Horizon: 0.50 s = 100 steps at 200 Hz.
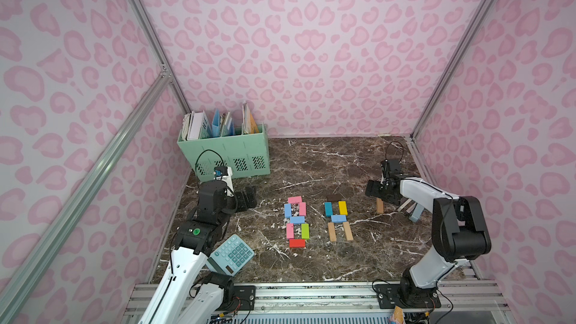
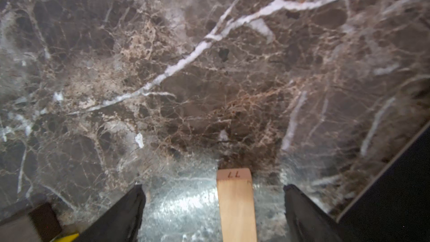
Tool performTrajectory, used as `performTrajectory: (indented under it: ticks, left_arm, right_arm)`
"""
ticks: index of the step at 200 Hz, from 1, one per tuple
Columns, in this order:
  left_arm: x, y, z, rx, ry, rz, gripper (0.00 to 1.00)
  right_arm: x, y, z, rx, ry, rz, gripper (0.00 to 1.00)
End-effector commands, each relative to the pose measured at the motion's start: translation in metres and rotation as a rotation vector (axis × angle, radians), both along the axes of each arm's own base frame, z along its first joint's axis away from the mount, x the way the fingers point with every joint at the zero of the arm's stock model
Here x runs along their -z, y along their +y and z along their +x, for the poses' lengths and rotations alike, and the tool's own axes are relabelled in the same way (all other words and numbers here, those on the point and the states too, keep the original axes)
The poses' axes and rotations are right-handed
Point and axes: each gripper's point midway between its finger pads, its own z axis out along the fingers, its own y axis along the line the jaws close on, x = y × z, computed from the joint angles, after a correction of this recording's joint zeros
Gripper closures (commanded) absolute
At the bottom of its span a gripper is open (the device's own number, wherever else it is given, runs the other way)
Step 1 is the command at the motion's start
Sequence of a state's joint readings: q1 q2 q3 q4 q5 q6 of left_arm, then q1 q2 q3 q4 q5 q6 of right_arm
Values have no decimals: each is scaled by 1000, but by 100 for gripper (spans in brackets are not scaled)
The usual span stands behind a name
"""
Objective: Assemble the number 8 with building blocks
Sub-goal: Pick up the building block from the center of the board.
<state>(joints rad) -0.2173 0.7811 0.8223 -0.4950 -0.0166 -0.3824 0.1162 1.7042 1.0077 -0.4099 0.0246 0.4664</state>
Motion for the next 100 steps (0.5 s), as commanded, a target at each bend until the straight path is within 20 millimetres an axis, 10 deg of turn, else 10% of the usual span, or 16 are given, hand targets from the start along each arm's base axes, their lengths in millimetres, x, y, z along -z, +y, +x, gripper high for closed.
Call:
performTrajectory:
  ticks: [1,63,100]
  left_arm:
    - [-6,-1,2,7,-21,4,2]
    - [-6,0,2,7,-21,6,2]
    - [-6,0,2,7,-21,6,1]
  right_arm:
    - [6,12,5,-46,3,29,7]
    - [11,69,-18,-207,29,40,12]
    - [1,63,-34,-190,12,3,12]
